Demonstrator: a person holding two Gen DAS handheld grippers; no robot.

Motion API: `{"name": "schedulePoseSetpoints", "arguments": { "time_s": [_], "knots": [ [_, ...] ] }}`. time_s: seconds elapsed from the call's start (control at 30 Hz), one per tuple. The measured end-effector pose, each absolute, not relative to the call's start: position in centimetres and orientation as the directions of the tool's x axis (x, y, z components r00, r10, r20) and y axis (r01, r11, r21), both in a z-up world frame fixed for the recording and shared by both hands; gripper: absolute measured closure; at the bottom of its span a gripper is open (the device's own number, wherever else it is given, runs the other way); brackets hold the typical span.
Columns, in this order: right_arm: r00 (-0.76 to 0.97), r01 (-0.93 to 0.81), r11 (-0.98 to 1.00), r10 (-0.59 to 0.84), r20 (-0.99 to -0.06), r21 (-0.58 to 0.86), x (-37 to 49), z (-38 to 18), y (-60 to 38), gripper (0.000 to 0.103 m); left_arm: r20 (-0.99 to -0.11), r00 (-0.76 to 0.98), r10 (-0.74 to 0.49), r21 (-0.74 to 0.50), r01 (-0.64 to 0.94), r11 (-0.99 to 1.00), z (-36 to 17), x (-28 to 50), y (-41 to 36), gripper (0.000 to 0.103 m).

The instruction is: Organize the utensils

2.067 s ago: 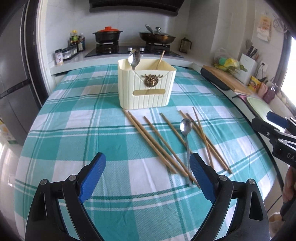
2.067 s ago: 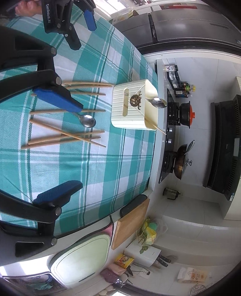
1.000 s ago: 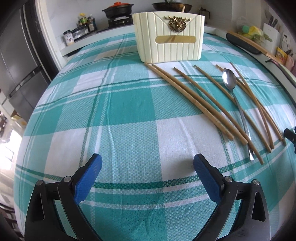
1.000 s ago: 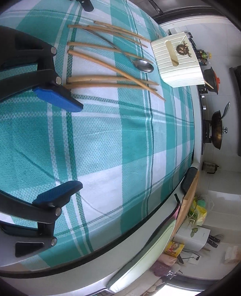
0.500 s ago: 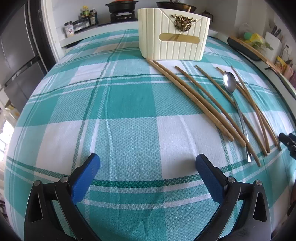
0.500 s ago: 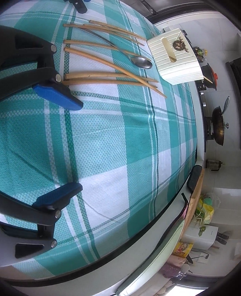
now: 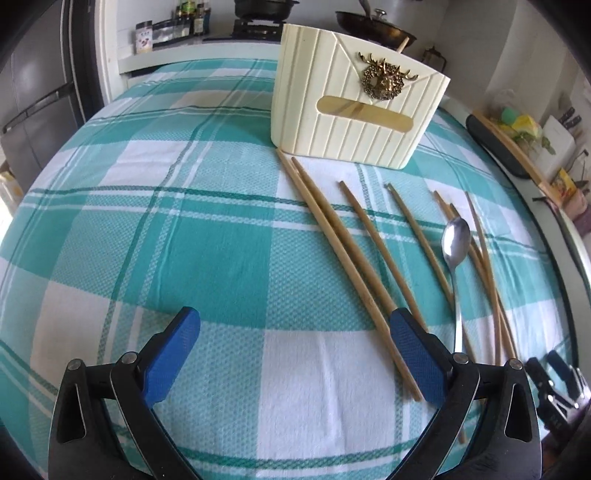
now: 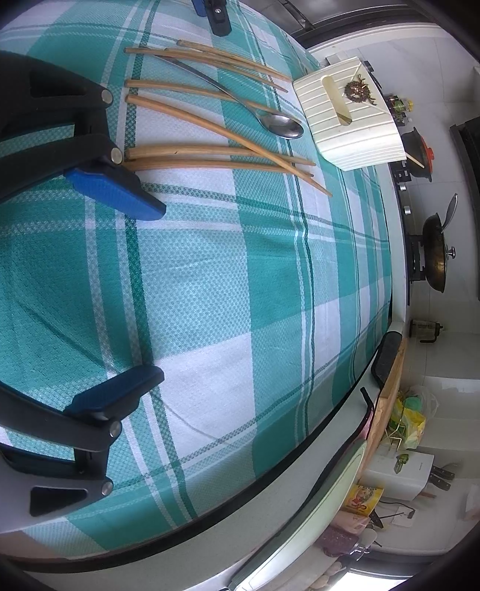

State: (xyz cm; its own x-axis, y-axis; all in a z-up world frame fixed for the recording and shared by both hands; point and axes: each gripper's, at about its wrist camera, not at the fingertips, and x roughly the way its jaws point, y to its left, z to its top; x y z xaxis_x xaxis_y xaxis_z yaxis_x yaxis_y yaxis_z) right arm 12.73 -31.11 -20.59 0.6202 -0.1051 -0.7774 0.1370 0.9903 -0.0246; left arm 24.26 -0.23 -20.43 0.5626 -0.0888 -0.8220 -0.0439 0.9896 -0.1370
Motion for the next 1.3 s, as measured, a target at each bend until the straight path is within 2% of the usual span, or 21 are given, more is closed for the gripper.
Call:
{"name": "schedulePoseSetpoints", "arguments": {
  "time_s": [0.2,0.27,0.33,0.37,0.43,0.53,0.57,0.6,0.63,0.67,0.7,0.77,0.83,1.03,1.17,1.2,1.3],
  "knots": [
    [0.620,0.137,0.990,-0.105,-0.777,-0.024,12.7,-20.6,-31.1,0.020,-0.827,0.561,0.028,0.004,-0.044,0.999,-21.3,25.2,-1.8,0.002],
    [0.620,0.137,0.990,-0.105,-0.777,-0.024,12.7,-20.6,-31.1,0.020,-0.821,0.571,0.018,0.000,-0.031,1.000,-21.2,25.0,-1.6,0.009],
    [0.621,0.136,0.991,-0.102,-0.777,-0.021,12.7,-20.6,-31.1,0.020,-0.811,0.584,0.012,0.004,-0.016,1.000,-20.8,24.7,-1.4,0.029],
    [0.622,0.133,0.991,-0.095,-0.777,-0.015,12.7,-20.6,-31.2,0.020,-0.808,0.589,0.007,0.004,-0.006,1.000,-20.7,24.6,-1.5,0.036],
    [0.627,0.118,0.993,-0.074,-0.775,0.001,12.6,-20.5,-31.2,0.020,-0.803,0.597,-0.002,0.015,0.024,1.000,-20.5,24.4,-1.7,0.066],
    [0.655,0.035,0.999,0.006,-0.756,0.038,12.7,-19.8,-30.3,0.022,-0.795,0.606,-0.006,0.042,0.065,0.997,-20.5,24.0,-2.2,0.090],
    [0.657,-0.001,1.000,0.024,-0.753,0.031,12.9,-19.6,-29.6,0.022,-0.792,0.610,-0.004,0.052,0.074,0.996,-20.5,23.9,-2.3,0.092],
    [0.658,-0.035,0.999,0.040,-0.752,0.022,13.3,-19.3,-28.9,0.029,-0.789,0.614,0.002,0.064,0.080,0.995,-20.5,23.8,-2.5,0.093],
    [0.654,-0.070,0.997,0.063,-0.754,0.023,13.8,-19.0,-28.3,0.043,-0.788,0.616,0.006,0.072,0.083,0.994,-20.5,23.8,-2.5,0.093],
    [0.645,-0.099,0.994,0.094,-0.758,0.039,14.4,-18.8,-27.9,0.049,-0.788,0.616,0.005,0.072,0.084,0.994,-20.5,23.7,-2.5,0.093],
    [0.632,-0.120,0.991,0.118,-0.766,0.053,15.1,-18.7,-27.6,0.060,-0.789,0.615,0.001,0.067,0.084,0.994,-20.4,23.7,-2.4,0.093],
    [0.596,-0.163,0.985,0.147,-0.790,0.061,16.7,-18.9,-26.8,0.066,-0.792,0.611,0.002,0.064,0.080,0.995,-20.4,23.6,-1.9,0.094],
    [0.557,-0.198,0.978,0.168,-0.814,0.066,17.9,-19.3,-26.3,0.084,-0.793,0.609,0.003,0.063,0.076,0.995,-20.4,23.5,-1.5,0.094],
    [0.459,-0.265,0.959,0.213,-0.863,0.096,20.0,-19.5,-25.3,0.091,-0.793,0.610,0.006,0.051,0.058,0.997,-20.6,23.2,0.0,0.096],
    [0.462,-0.290,0.957,0.143,-0.875,0.003,20.3,-19.7,-24.2,0.093,-0.789,0.615,0.010,0.060,0.060,0.996,-20.6,23.3,-0.1,0.097],
    [0.469,-0.265,0.964,0.124,-0.875,-0.005,20.3,-19.6,-24.4,0.097,-0.787,0.617,0.011,0.061,0.060,0.996,-20.6,23.2,0.0,0.097],
    [0.501,-0.181,0.983,0.061,-0.863,-0.035,20.1,-19.6,-25.4,0.097,-0.789,0.614,0.019,0.052,0.036,0.998,-20.6,23.0,0.8,0.098]
  ]
}}
